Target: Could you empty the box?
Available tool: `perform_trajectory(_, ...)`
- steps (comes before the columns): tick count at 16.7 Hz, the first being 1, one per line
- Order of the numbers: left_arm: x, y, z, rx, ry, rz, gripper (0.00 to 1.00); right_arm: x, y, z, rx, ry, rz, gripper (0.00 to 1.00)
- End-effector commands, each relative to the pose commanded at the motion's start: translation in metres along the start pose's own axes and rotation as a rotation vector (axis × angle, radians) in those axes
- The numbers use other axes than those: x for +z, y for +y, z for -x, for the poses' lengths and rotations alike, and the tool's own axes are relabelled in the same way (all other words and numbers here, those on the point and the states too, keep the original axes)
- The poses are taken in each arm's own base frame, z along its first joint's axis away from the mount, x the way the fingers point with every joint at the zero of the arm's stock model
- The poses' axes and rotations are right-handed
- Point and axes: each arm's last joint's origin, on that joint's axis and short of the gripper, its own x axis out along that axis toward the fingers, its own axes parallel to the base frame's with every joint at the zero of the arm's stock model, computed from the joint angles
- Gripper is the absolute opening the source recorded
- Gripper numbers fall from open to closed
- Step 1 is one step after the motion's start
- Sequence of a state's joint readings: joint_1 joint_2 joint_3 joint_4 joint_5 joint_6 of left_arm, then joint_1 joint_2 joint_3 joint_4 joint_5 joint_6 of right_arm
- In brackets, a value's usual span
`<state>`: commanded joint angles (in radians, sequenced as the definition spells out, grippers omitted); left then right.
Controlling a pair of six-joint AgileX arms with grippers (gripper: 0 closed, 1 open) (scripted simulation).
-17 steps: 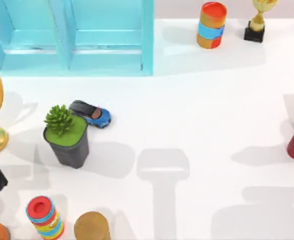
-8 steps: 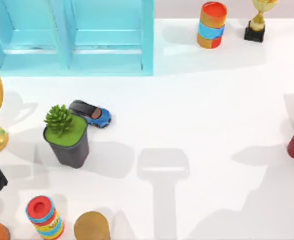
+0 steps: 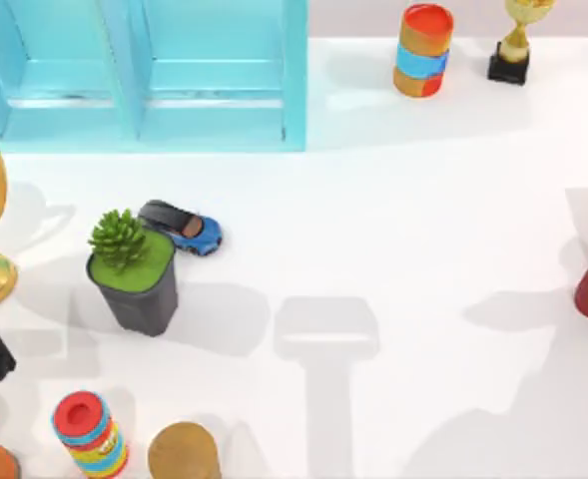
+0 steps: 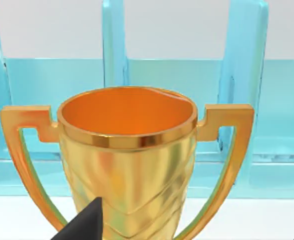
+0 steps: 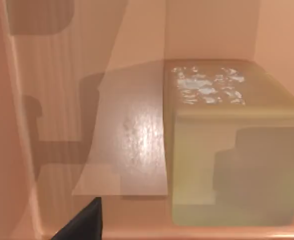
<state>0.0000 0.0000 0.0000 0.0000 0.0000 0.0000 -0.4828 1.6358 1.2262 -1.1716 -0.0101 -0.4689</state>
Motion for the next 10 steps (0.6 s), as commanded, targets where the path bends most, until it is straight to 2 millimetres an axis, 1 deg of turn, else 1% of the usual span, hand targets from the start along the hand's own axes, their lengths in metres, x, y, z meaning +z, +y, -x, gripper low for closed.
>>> perform_trajectory(4,0.0,0.0,0.0,0.0,0.0,0.0,1.0,0.003,-0.002,-0.046,-0.01,-0.019,0.001,1.0)
perform_trajectory(6,0.0,0.0,0.0,0.0,0.0,0.0,1.0,0.001,-0.001,-0.067,-0.008,-0.015,0.001,1.0)
perform_trajectory(8,0.0,0.0,0.0,0.0,0.0,0.0,1.0,-0.001,0.0,-0.078,-0.004,-0.007,0.001,1.0)
perform_trajectory(10,0.0,0.0,0.0,0.0,0.0,0.0,1.0,-0.001,0.0,-0.08,-0.003,-0.006,0.001,1.0)
